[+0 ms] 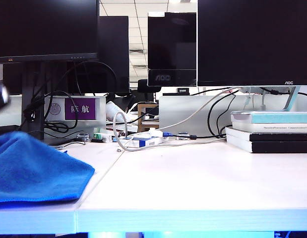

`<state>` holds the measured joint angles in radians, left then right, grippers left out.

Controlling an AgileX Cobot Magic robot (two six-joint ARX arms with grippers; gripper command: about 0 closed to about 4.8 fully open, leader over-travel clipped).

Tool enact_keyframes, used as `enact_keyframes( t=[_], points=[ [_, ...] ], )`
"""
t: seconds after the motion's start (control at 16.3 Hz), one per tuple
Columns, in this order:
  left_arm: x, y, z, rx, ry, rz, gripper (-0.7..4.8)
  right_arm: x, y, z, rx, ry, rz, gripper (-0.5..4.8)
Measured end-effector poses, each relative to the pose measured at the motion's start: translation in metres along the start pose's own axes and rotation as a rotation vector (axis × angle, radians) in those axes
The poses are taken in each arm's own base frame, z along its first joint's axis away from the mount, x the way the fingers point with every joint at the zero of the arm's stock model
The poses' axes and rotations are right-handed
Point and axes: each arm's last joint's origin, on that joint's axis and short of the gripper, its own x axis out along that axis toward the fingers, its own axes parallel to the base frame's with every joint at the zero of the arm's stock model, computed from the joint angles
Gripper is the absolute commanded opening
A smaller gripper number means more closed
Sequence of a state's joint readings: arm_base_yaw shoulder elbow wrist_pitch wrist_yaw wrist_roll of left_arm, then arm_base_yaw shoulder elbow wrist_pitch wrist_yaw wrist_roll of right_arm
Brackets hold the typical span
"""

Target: Wipe the table from right to left using the rag.

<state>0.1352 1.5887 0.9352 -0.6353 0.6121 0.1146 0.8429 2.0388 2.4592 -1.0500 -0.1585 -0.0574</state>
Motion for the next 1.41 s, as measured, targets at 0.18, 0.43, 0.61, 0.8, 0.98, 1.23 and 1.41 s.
enact_keyframes(
  t=[0.18, 0.43, 0.61, 0.8, 0.98, 1.23, 1.41],
  points=[
    [-0.023, -0.019, 0.002, 0.05, -0.097, -0.06, -0.06, -0.012, 0.002, 0.003, -0.003, -0.021, -0.008, -0.01],
    [-0.047, -0.037, 0.0, 0.105, -0.195, -0.108, -0.05, -0.021, 0.003, 0.002, -0.002, -0.014, -0.007, -0.01],
    [-0.061, -0.048, -0.003, 0.13, -0.247, -0.106, -0.05, -0.031, 0.004, 0.003, -0.004, -0.025, -0.008, -0.01],
    [-0.083, -0.064, -0.011, 0.192, -0.328, -0.091, -0.05, -0.051, 0.008, 0.004, -0.006, -0.037, -0.011, -0.01],
    [-0.126, -0.093, -0.029, 0.248, -0.543, 0.043, -0.05, -0.097, 0.014, 0.007, -0.015, -0.105, -0.041, -0.01],
    [-0.186, -0.134, -0.07, 0.326, -0.944, 0.19, -0.05, -0.138, 0.021, 0.008, -0.049, -0.185, -0.064, -0.01],
    [-0.223, -0.162, -0.132, 0.39, -1.222, 0.28, -0.05, -0.159, 0.023, 0.004, -0.052, -0.191, -0.121, -0.01]
  ],
)
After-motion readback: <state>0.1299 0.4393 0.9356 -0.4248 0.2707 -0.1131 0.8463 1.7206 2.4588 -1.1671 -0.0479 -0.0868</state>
